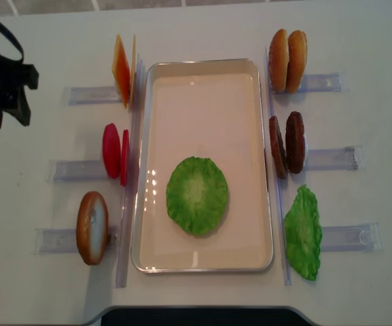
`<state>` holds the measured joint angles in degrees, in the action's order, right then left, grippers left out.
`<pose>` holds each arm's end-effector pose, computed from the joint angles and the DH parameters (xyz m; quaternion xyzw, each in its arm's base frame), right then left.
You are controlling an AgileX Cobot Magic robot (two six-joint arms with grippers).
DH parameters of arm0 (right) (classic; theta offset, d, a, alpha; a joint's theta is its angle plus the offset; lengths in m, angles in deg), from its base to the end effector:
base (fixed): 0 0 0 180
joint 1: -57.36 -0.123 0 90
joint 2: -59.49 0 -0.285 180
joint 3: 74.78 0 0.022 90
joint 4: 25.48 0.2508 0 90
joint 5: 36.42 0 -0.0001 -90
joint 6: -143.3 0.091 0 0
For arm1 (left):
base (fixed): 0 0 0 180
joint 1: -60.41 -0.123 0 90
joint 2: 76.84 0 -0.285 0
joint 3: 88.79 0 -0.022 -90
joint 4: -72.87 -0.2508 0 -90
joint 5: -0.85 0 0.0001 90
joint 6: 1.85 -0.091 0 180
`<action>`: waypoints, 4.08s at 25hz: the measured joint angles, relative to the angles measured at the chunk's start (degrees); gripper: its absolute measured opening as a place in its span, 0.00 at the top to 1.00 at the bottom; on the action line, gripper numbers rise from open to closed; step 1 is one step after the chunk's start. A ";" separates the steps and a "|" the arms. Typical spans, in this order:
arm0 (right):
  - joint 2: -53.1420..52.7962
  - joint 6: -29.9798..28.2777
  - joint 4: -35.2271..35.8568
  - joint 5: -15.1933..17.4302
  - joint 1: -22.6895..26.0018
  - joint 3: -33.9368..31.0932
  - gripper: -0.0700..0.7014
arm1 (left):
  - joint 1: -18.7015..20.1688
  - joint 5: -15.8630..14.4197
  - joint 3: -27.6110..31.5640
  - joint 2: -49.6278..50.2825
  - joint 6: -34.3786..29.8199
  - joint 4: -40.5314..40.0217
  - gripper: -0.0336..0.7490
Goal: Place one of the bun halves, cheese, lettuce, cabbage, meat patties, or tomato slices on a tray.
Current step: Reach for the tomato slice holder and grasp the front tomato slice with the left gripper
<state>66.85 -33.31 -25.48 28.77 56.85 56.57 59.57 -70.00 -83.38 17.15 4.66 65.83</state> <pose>-0.0092 -0.0001 0.2707 0.0219 0.8709 0.0167 0.4906 0.2861 0.0147 0.2990 -0.0486 0.9934 0.0552 0.0877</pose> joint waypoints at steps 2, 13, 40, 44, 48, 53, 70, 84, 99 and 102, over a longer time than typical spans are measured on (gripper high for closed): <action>0.00 0.00 0.00 0.00 0.00 0.00 0.14 | 0.00 0.12 -2.43 2.82 0.00 0.00 0.47; 0.00 0.00 0.00 0.00 0.00 -0.04 0.14 | 0.00 0.36 -6.36 6.69 0.00 -1.76 0.47; 0.00 0.00 0.00 0.00 0.00 -0.04 0.14 | 15.23 0.48 -6.36 7.23 13.77 1.05 0.47; 0.00 0.00 0.00 0.00 0.00 -0.04 0.14 | 21.63 1.24 -6.36 7.23 17.76 1.12 0.47; 0.00 0.00 0.00 0.00 0.00 -0.04 0.14 | 26.88 1.94 -6.36 7.27 21.38 1.07 0.47; 0.00 0.00 0.00 0.00 0.00 -0.04 0.14 | 29.87 2.63 -6.43 9.00 23.35 1.44 0.47; 0.00 0.00 0.00 0.00 0.00 -0.04 0.14 | 30.42 2.73 -6.43 18.31 23.52 -0.47 0.47; 0.00 0.00 0.00 0.00 0.00 -0.06 0.14 | 30.42 1.72 -6.43 19.14 24.01 -4.60 0.47; 0.00 0.00 0.00 0.00 0.00 -0.06 0.14 | 30.42 1.72 -6.50 23.88 24.03 -5.56 0.47; 0.00 0.00 0.00 0.00 0.00 -0.06 0.14 | 30.42 1.72 -6.50 24.75 23.49 -5.56 0.47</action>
<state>66.85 -33.31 -25.48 28.77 56.85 56.51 89.99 -68.28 -89.88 41.90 28.15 60.26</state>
